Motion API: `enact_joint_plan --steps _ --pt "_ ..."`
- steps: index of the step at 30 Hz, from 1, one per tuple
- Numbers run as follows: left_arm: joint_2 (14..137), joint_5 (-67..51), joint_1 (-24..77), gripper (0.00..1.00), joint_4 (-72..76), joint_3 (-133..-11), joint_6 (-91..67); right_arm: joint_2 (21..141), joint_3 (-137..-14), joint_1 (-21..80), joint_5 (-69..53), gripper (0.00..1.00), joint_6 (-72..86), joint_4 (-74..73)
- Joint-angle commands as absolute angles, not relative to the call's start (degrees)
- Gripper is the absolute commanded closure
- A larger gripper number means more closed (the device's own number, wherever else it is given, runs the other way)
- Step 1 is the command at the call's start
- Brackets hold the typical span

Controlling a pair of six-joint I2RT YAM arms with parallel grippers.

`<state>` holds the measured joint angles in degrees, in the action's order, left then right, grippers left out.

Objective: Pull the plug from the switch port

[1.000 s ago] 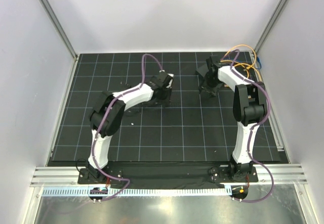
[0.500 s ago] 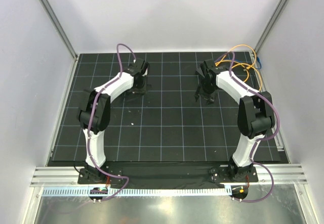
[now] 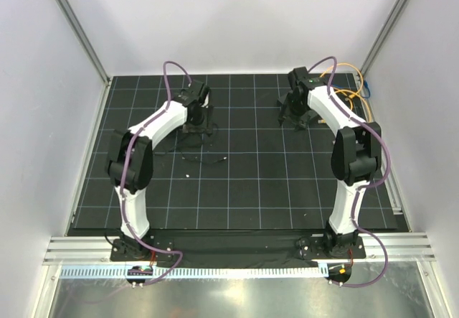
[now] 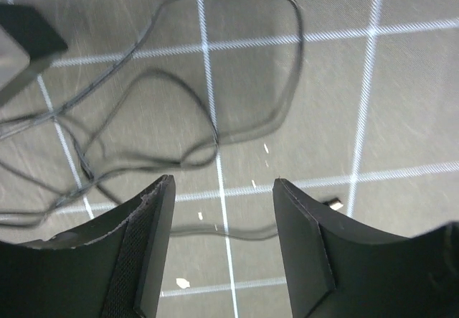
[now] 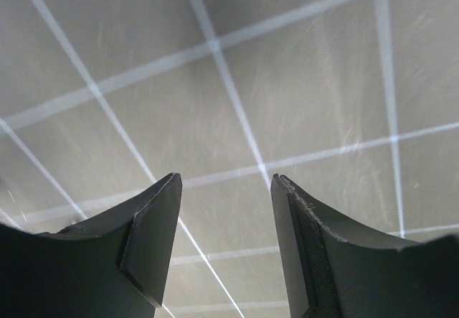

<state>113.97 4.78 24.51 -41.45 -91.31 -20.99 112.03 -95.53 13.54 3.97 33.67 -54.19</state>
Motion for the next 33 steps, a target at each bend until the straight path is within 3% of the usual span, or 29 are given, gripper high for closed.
enact_joint_plan --steps 1,7,15,33 --pt "104.9 0.8 24.6 0.39 -42.3 -89.2 -21.6 114.1 -101.8 10.6 9.0 0.39 37.2 -54.0" --pt "95.6 -8.5 25.2 0.44 -41.3 -83.6 -20.6 121.0 -111.2 6.6 15.9 0.36 37.7 -49.0" --pt "87.3 -8.3 26.1 0.46 -42.0 -76.8 -20.4 135.0 -130.3 3.6 17.5 0.36 33.5 -48.9" --pt "89.2 -15.4 27.9 0.53 -42.8 -81.1 -21.9 140.2 -125.9 2.2 9.9 0.36 22.4 -31.3"
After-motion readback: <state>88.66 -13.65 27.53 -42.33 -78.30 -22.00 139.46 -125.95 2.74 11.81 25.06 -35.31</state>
